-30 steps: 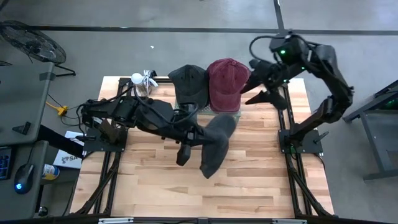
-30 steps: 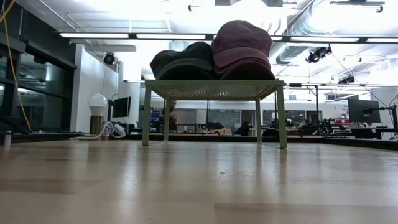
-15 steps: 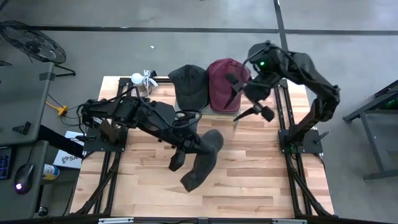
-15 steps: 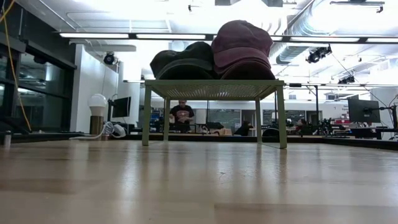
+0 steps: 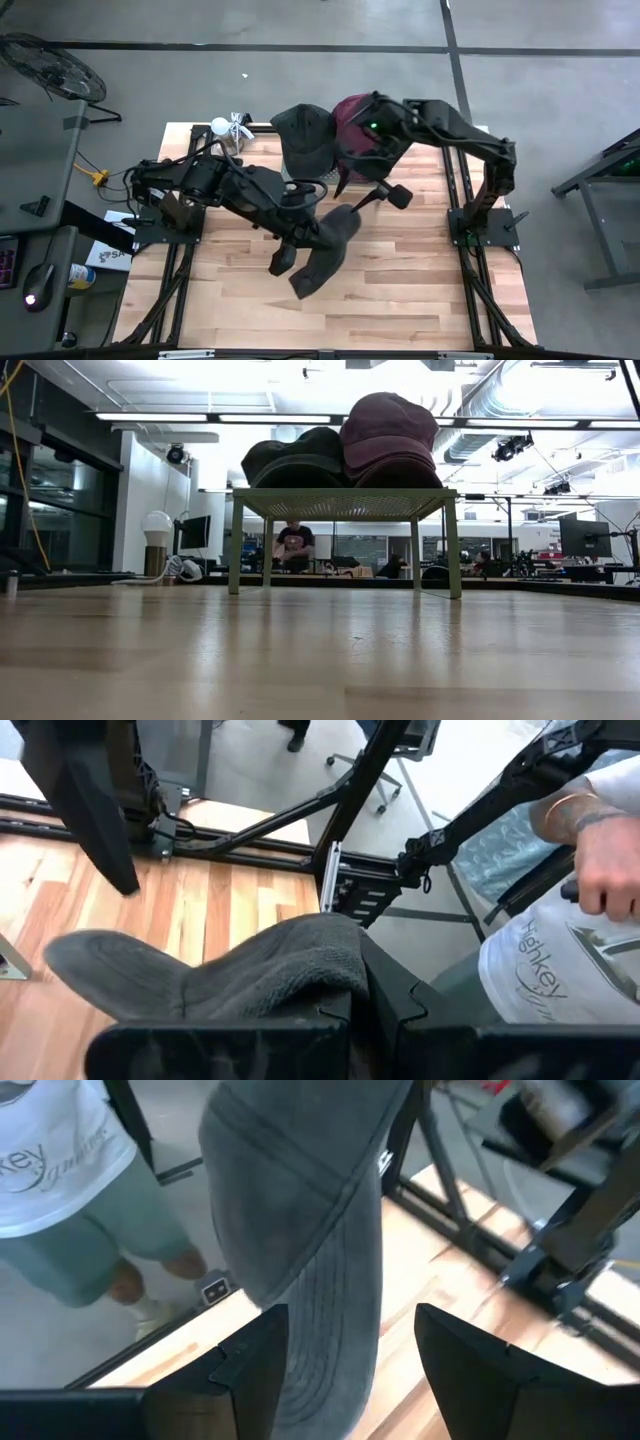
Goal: Pick & Place hat
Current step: Stack the black cap on the other black caps on the shelf
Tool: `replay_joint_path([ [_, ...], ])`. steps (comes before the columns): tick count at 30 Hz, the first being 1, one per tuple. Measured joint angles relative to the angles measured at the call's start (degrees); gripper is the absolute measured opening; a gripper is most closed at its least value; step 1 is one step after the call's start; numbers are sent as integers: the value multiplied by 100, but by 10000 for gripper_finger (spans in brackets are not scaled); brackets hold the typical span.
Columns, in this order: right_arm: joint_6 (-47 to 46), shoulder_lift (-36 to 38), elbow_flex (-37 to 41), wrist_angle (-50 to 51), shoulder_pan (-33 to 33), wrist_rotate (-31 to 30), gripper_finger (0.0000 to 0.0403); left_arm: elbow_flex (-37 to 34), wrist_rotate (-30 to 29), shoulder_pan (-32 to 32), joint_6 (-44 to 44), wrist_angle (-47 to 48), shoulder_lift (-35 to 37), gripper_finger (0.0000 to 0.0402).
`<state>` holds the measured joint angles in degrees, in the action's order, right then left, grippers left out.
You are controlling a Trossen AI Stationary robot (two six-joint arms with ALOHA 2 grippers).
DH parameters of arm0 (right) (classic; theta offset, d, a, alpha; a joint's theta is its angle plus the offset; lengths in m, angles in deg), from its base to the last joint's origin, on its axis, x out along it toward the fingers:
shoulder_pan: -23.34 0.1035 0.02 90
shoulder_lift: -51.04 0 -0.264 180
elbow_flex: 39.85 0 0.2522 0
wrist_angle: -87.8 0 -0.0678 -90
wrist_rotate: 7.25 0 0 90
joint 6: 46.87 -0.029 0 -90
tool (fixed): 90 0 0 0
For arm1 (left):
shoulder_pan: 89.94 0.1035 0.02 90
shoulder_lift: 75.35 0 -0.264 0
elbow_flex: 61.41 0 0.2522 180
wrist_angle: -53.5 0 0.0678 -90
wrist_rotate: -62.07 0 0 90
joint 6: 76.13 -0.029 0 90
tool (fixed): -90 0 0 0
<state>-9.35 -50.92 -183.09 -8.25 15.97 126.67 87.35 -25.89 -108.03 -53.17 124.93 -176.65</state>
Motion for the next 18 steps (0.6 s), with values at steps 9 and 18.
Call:
replay_joint_path([
  [9, -234, -131, 2, 199, 160, 18, 211, 0, -8, 7, 1, 158, 0, 0],
  [18, -254, -131, 2, 154, 191, -447, 211, 0, -115, 7, 0, 171, 0, 0],
])
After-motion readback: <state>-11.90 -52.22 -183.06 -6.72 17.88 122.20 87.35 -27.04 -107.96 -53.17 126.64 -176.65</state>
